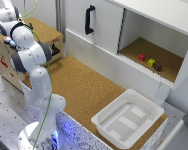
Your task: Turn off the blue light
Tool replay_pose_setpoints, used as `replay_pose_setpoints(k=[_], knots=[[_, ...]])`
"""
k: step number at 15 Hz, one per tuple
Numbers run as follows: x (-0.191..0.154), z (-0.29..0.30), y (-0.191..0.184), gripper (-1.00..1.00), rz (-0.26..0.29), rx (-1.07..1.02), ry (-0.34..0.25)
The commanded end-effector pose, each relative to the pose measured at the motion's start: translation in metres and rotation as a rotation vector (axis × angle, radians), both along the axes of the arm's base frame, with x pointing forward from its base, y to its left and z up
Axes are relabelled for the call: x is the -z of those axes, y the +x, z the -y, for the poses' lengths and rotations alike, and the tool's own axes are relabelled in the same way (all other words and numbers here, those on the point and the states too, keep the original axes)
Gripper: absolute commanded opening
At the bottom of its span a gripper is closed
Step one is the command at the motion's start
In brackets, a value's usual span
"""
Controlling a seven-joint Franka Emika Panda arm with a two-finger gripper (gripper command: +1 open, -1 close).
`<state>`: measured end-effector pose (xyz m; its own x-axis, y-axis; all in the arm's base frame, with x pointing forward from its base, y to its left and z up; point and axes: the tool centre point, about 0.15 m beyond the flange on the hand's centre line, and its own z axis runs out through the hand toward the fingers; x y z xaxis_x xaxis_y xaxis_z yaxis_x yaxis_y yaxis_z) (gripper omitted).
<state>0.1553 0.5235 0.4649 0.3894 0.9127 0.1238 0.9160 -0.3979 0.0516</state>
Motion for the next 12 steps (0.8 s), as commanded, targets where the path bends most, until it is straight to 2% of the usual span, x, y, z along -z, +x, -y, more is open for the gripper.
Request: replay_pose_setpoints(k=[1, 2, 3, 5, 9, 12], knots=[[-0.041, -0.021, -0.003, -1.00, 0.113, -0.008, -0.034], [-0.057, -0.017, -0.001, -1.00, 0.147, -0.001, -0.039], [-0.071, -0.012, 0.004, 1.00, 0.186, 0.023, -0.042], [-0.073, -0.004, 0.011, 1.00, 0.202, 0.051, -0.053], [-0.061, 0.009, 0.020, 1.00, 0.180, 0.110, -0.052], [-0.062, 0.017, 0.021, 1.00, 0.189, 0.106, -0.065]])
